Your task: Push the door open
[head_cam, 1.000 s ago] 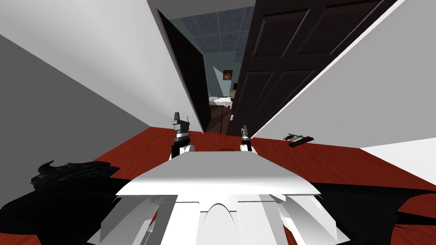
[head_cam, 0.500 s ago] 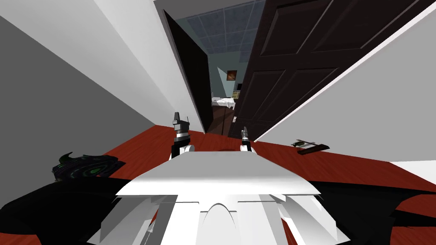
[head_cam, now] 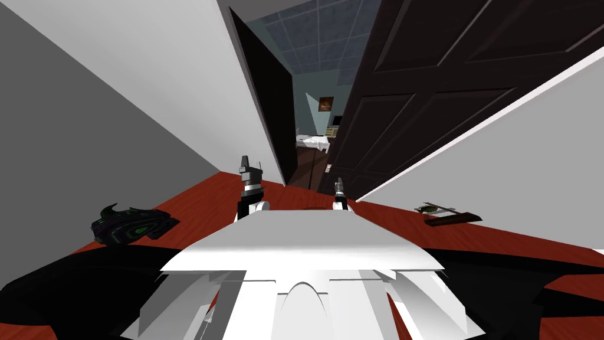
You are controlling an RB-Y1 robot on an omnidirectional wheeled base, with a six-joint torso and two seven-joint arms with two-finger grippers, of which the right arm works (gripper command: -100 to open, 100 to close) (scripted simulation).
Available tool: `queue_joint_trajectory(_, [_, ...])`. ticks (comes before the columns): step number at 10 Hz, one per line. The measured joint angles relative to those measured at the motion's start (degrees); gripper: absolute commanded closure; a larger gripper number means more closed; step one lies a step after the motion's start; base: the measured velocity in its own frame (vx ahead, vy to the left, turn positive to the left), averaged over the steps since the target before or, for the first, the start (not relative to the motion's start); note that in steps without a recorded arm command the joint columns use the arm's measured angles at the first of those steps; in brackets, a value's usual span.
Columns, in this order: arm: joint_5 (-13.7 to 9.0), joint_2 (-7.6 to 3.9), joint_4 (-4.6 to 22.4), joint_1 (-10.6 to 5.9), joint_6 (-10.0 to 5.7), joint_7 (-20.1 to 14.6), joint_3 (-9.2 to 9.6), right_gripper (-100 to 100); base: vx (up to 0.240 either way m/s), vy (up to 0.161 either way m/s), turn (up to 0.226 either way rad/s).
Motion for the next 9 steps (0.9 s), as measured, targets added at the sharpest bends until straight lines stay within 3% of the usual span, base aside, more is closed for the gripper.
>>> queue_joint_trajectory(9, [-2.2,-0.66,12.1,-4.31,-3.05,-0.9,-1.64,-100,0.085,-0.026,0.085])
